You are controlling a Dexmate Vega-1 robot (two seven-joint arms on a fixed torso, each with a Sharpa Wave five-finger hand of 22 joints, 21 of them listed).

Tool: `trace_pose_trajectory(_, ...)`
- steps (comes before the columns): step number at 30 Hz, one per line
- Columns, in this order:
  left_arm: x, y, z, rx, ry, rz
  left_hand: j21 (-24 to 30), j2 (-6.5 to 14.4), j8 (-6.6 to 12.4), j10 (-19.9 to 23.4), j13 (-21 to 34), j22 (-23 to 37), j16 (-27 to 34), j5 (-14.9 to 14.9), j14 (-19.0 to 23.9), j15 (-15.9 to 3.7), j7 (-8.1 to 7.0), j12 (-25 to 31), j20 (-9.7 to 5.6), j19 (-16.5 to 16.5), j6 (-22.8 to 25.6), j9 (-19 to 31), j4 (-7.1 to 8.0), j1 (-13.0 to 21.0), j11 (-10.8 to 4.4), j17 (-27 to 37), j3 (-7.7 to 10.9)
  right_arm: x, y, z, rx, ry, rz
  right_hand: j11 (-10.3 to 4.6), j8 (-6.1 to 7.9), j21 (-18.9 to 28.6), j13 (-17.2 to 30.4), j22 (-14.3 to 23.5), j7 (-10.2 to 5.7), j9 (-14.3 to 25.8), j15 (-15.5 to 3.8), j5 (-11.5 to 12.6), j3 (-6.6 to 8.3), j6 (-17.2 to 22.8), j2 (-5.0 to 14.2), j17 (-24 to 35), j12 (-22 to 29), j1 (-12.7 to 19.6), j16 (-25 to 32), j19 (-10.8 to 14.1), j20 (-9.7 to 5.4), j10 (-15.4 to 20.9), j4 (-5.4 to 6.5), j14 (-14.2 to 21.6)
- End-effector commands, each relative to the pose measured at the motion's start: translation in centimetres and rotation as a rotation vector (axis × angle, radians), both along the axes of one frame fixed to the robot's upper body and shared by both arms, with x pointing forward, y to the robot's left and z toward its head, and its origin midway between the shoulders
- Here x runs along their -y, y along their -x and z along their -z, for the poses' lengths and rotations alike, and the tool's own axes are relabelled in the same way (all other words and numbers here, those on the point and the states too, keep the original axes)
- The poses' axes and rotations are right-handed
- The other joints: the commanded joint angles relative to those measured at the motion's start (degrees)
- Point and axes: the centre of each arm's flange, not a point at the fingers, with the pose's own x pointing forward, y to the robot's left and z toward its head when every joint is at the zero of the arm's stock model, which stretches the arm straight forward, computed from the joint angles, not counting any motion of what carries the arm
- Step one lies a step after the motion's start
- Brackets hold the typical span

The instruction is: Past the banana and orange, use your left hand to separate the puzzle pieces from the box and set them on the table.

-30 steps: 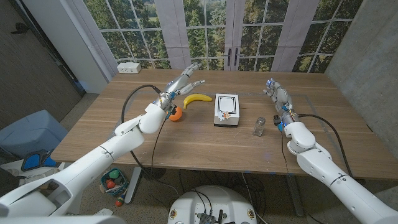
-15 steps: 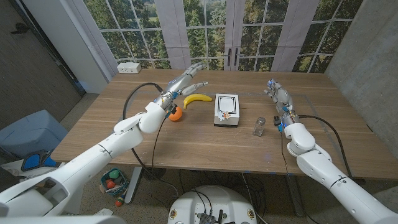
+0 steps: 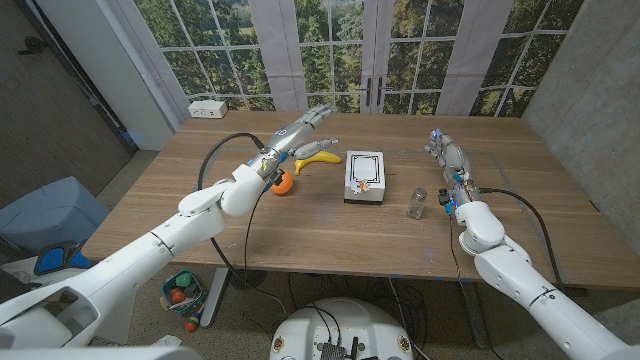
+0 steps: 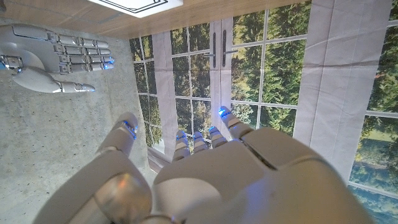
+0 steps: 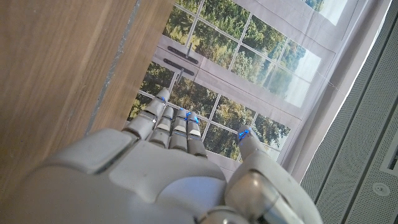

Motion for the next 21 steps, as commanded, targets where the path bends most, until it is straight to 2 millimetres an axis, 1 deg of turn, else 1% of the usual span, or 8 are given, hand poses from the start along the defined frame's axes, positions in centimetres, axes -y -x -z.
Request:
trace_pose_trajectory(1, 0.6, 1.2, 0.5, 0.046, -0.075, -0.028, -0.26, -0.68, -0.02, -0.48, 0.14, 0.19, -0.02, -0.26, -0.69, -2.48, -0.93, -0.20, -1.41, -0.03, -0.28, 0.34, -0.52, 0.90, -0.32, 0.10, -0.03, 0.0, 1.0, 0.8, 0.011, -0.012, 0.020, -0.06, -0.08, -0.20, 0.21, 0.30, 0.01, 0.18, -0.15, 0.01, -0.05, 0.44, 0.63, 0.07, 0.01, 0.61, 0.36, 0.48, 0.03, 0.49, -0.36, 0.55)
trace_pose_trajectory(8, 1.1, 1.6, 0.9, 0.066, -0.113, -0.041, -0.30, -1.57, 0.21, -0.55, 0.18, 0.19, 0.14, -0.24, -0.57, -2.55, -1.95, -0.21, -1.41, 0.46, -0.11, 0.39, -0.94, 1.49, -0.55, 0.12, -0.22, 0.1, 1.5, 1.3, 0.007, -0.022, 0.025, -0.01, -0.12, -0.24, 0.21, 0.30, -0.02, 0.18, -0.25, 0.00, -0.11, 0.49, 0.62, 0.02, -0.02, 0.60, 0.36, 0.50, 0.04, 0.56, -0.43, 0.52)
trace_pose_trajectory(12, 1.5, 1.9, 1.2, 0.075, -0.140, -0.049, -0.11, -2.13, 0.46, -0.56, 0.21, 0.19, 0.30, -0.19, -0.23, -2.27, -2.33, -0.20, -0.92, 1.46, 0.20, 0.43, -1.16, 2.17, -0.40, 0.14, -0.27, 0.2, 1.7, 1.5, 0.006, -0.023, 0.028, 0.02, -0.16, -0.26, 0.21, 0.31, -0.02, 0.19, -0.11, -0.01, -0.15, 0.49, 0.63, 0.00, -0.06, 0.58, 0.41, 0.52, 0.06, 0.54, -0.46, 0.60)
trace_pose_trajectory(13, 1.6, 1.9, 1.2, 0.081, -0.144, -0.052, -0.13, -2.38, 0.62, -0.56, 0.22, 0.19, 0.30, -0.17, -0.22, -2.20, -2.87, -0.19, -0.83, 1.70, 0.49, 0.44, -1.23, 2.56, -0.40, 0.15, -0.27, 0.3, 1.8, 1.6, 0.007, -0.024, 0.030, -0.01, -0.16, -0.26, 0.21, 0.31, 0.00, 0.19, -0.11, -0.01, -0.16, 0.51, 0.63, 0.00, -0.08, 0.57, 0.41, 0.54, 0.04, 0.50, -0.46, 0.61)
trace_pose_trajectory(15, 1.8, 2.1, 1.3, 0.094, -0.154, -0.058, -0.14, -2.63, 0.87, -0.41, 0.23, 0.20, 0.38, -0.15, -0.02, -2.06, -3.14, -0.13, -0.64, 1.97, 1.03, 0.45, -1.28, 2.98, -0.45, 0.15, -0.27, 0.3, 1.9, 1.7, 0.009, -0.026, 0.030, -0.02, -0.20, -0.28, 0.21, 0.31, 0.01, 0.19, -0.14, -0.01, -0.17, 0.44, 0.64, -0.01, -0.10, 0.56, 0.42, 0.53, 0.06, 0.50, -0.47, 0.61)
trace_pose_trajectory(18, 2.1, 2.4, 1.5, 0.130, -0.163, -0.071, -0.07, -3.21, 1.31, -0.11, 0.24, 0.21, 0.55, -0.12, 0.56, -1.86, -3.33, -0.01, -0.31, 2.86, 2.08, 0.47, -1.35, 4.01, -0.40, 0.16, -0.26, 0.5, 2.2, 1.9, 0.011, -0.031, 0.034, 0.01, -0.20, -0.29, 0.21, 0.31, 0.02, 0.19, -0.12, -0.01, -0.19, 0.48, 0.65, -0.02, -0.11, 0.55, 0.43, 0.52, 0.05, 0.53, -0.48, 0.63)
trace_pose_trajectory(20, 2.2, 2.6, 1.7, 0.153, -0.162, -0.066, 0.10, -3.82, 1.78, 0.53, 0.25, 0.22, 0.70, -0.10, 1.30, -1.83, -3.67, 0.18, 0.17, 4.00, 3.31, 0.49, -1.39, 5.06, -0.43, 0.17, -0.27, 0.6, 2.3, 2.1, 0.010, -0.031, 0.036, -0.04, -0.19, -0.29, 0.22, 0.31, 0.04, 0.19, -0.07, -0.01, -0.21, 0.53, 0.66, -0.03, -0.11, 0.54, 0.43, 0.55, 0.02, 0.55, -0.49, 0.60)
trace_pose_trajectory(21, 2.3, 2.7, 1.8, 0.164, -0.161, -0.066, 0.26, -4.28, 2.14, 1.30, 0.24, 0.23, 0.94, -0.09, 2.40, -1.65, -3.85, 0.39, 0.47, 5.02, 4.37, 0.49, -1.40, 6.04, -0.35, 0.15, -0.23, 0.7, 2.4, 2.1, 0.011, -0.029, 0.037, -0.08, -0.20, -0.30, 0.22, 0.31, 0.04, 0.19, -0.09, -0.01, -0.22, 0.53, 0.67, -0.04, -0.12, 0.54, 0.43, 0.55, 0.03, 0.53, -0.50, 0.61)
